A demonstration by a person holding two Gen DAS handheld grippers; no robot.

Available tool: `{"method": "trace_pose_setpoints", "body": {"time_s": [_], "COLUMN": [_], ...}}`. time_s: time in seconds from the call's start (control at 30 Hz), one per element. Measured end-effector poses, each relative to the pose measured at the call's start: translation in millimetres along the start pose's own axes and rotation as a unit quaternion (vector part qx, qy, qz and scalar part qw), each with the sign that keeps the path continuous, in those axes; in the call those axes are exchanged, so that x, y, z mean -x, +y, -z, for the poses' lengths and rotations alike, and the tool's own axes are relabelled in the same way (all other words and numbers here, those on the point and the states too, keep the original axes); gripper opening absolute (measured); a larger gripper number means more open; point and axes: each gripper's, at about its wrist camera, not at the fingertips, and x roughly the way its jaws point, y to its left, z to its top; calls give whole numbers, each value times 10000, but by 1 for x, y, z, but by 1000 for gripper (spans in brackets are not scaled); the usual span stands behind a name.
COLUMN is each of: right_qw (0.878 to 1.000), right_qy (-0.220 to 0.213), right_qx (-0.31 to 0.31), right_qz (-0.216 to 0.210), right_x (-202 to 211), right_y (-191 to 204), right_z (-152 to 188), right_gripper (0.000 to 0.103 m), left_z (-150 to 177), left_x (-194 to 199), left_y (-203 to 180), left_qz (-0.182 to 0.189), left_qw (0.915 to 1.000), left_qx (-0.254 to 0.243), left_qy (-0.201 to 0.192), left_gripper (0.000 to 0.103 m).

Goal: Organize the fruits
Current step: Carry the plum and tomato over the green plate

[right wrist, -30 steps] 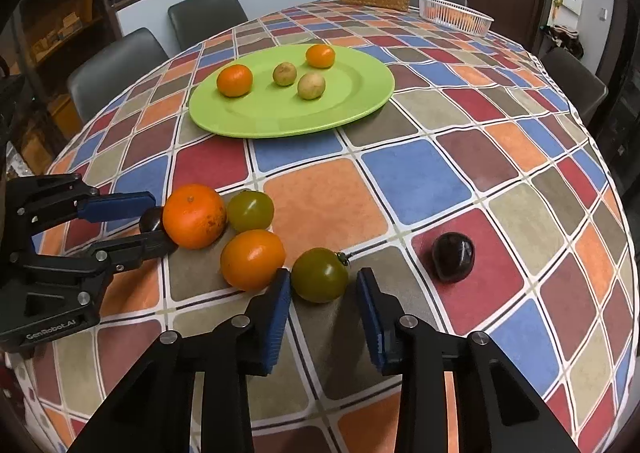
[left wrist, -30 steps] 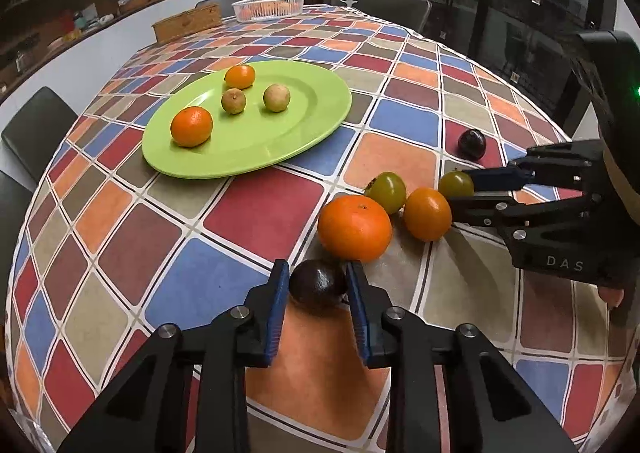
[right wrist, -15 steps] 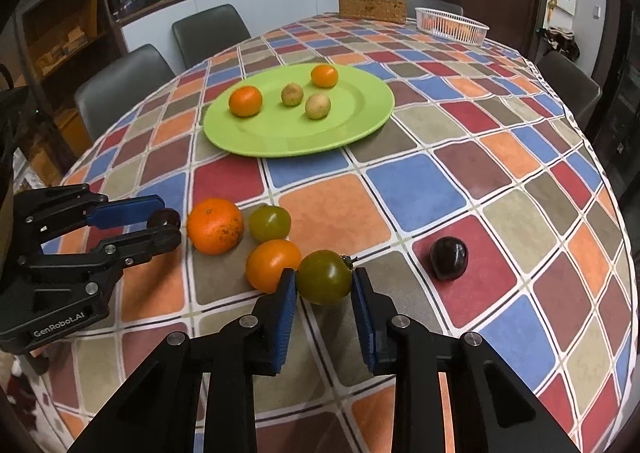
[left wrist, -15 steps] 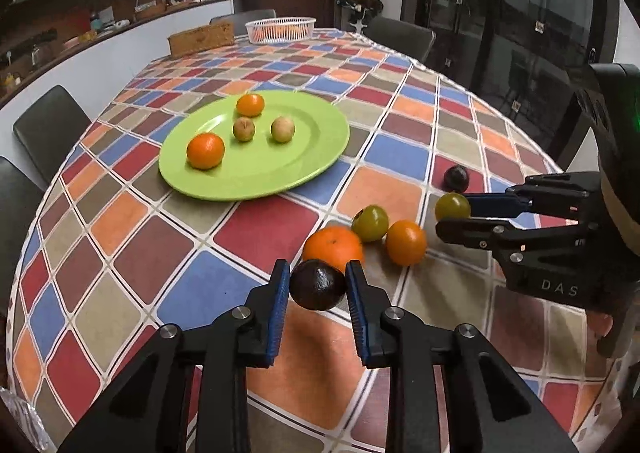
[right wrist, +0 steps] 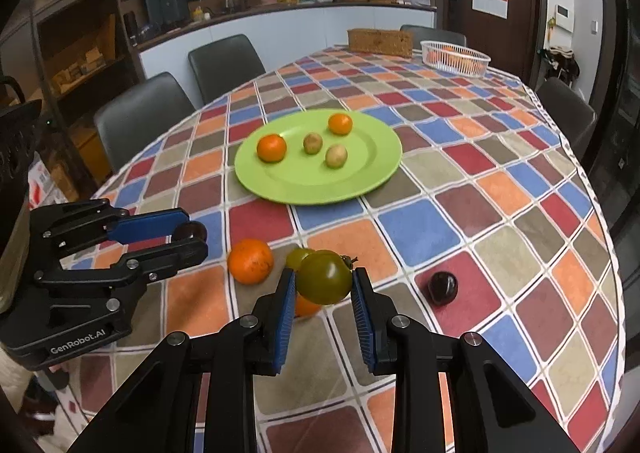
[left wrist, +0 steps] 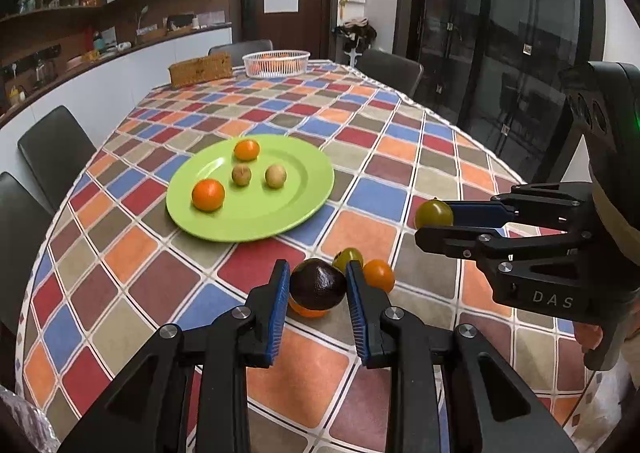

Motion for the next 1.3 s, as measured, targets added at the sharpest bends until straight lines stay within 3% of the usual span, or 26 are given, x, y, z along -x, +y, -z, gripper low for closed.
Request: {"method": "trace_pose_setpoints", "body": {"time_s": [0.5,0.83,1.07,1.3], "right_qw": [9990,9992,9997,9989], "right_qy": [-421,-401,-179,308], "right_qx": [-10,-21,-154,-302], "right_qz": [-112,-41,-83,-175], "right_x": [11,-2,-22,-58], "right_y": [6,2,-7,-17], "right_z": [-38,-71,-92,-108], "right_gripper": [29,29,29,29], "left_z": [-40,-66,-83,-94], "left_x": [12,-5,-24,-53], "left_y": [4,27,46,64], "left_qz": [39,143,260,392], "left_qw": [9992,9995,9990,9973], "left_qx": [-54,110,363,596], "left_qy": [-389,-261,-76,168], "left_gripper": [28,28,28,28]}}
